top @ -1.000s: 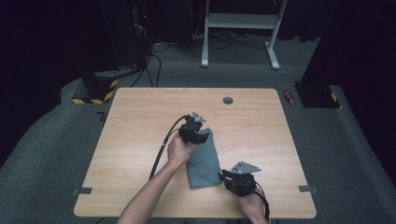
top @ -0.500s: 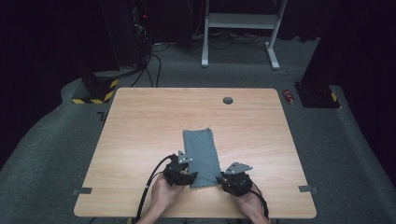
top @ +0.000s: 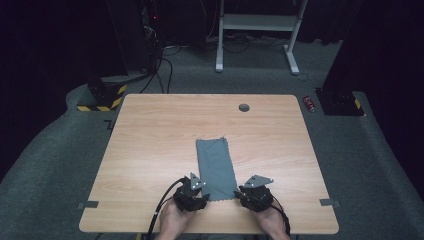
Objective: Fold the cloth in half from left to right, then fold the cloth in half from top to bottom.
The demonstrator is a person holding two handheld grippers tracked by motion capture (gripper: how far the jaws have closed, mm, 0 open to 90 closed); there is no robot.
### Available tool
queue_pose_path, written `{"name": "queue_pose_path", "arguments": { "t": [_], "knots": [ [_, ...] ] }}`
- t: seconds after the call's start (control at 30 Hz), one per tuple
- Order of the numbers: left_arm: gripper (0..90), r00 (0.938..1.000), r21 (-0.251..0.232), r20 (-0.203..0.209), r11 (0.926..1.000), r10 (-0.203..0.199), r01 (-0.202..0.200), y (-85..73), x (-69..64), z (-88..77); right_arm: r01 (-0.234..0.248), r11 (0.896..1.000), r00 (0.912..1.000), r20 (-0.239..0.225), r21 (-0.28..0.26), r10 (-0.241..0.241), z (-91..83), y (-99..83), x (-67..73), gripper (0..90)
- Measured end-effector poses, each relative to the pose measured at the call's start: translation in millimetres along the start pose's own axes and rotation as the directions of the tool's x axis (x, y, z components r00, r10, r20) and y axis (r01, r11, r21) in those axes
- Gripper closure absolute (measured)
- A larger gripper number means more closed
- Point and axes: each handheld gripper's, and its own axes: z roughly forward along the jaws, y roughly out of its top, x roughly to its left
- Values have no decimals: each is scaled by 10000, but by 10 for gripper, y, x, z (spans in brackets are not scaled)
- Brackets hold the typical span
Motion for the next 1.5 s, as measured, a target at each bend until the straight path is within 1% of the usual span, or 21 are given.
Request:
{"name": "queue_pose_path", "arguments": {
  "t": [0.1, 0.13, 0.17, 0.27, 0.3, 0.4, 0.57, 0.73, 0.93, 1.0, 1.03, 1.1, 1.13, 1.23, 1.33, 1.4, 1.5],
  "knots": [
    [656, 9998, -25, 183, 10000, 84, -84, 2, -20, 0, 47, 10000, 9998, -212, 50, -46, 3, 8, 4, 784],
    [686, 9998, -37, 97, 9998, 198, -198, 7, -21, -3, 30, 10000, 9996, -277, 68, -28, 6, 12, 2, 797],
    [715, 9996, -52, 282, 9999, 101, -100, 5, -32, 2, 0, 10000, 9994, -333, 72, 2, 8, 15, -1, 810],
    [771, 9992, -70, 376, 9999, 117, -115, -2, -12, -2, -6, 10000, 9989, -460, 64, 8, 12, 15, 3, 857],
    [795, 9989, -109, 472, 9999, 16, -11, -8, -8, -1, -6, 10000, 9988, -493, 53, 9, 13, 14, 3, 869],
    [828, 9982, -60, 603, 10000, -45, 49, -13, 8, -9, 17, 10000, 9989, -460, 62, -14, 11, 15, 24, 884],
    [865, 9978, -97, 661, 9999, -83, 90, -28, 26, -17, 132, 9999, 9989, -443, 15, -132, 16, 15, 60, 888],
    [878, 9974, -154, 699, 9997, -179, 190, -61, 53, -36, 144, 9999, 9986, -510, 25, -142, 17, 16, 89, 889],
    [878, 9973, -187, 701, 9995, -231, 245, -135, 129, -92, 425, 9991, 9968, -683, -32, -426, 44, 35, 177, 889],
    [877, 9965, -230, 752, 9990, -360, 379, -172, 169, -114, 530, 9986, 9958, -743, -51, -532, 57, 44, 211, 889],
    [876, 9952, -240, 802, 9981, -552, 573, -193, 196, -128, 579, 9983, 9951, -801, -69, -583, 70, 55, 229, 889],
    [875, 9952, -205, 739, 9977, -636, 653, -220, 219, -155, 578, 9983, 9941, -918, -48, -580, 92, 79, 248, 889],
    [874, 9954, -199, 728, 9978, -624, 640, -232, 224, -166, 608, 9981, 9933, -983, -54, -610, 103, 90, 261, 889],
    [875, 9952, -257, 760, 9977, -613, 634, -260, 256, -180, 808, 9966, 9918, -979, -132, -817, 125, 103, 306, 889],
    [875, 9953, -311, 776, 9977, -582, 607, -272, 263, -184, 697, 9972, 9922, -1018, -269, -721, 137, 93, 307, 888],
    [875, 9959, -326, 702, 9977, -577, 601, -282, 258, -192, 610, 9978, 9925, -1045, -261, -635, 135, 89, 310, 888],
    [875, 9952, -443, 718, 9966, -665, 698, -303, 253, -195, 821, 9965, 9915, -1000, -180, -835, 130, 98, 338, 888]
  ]
}}
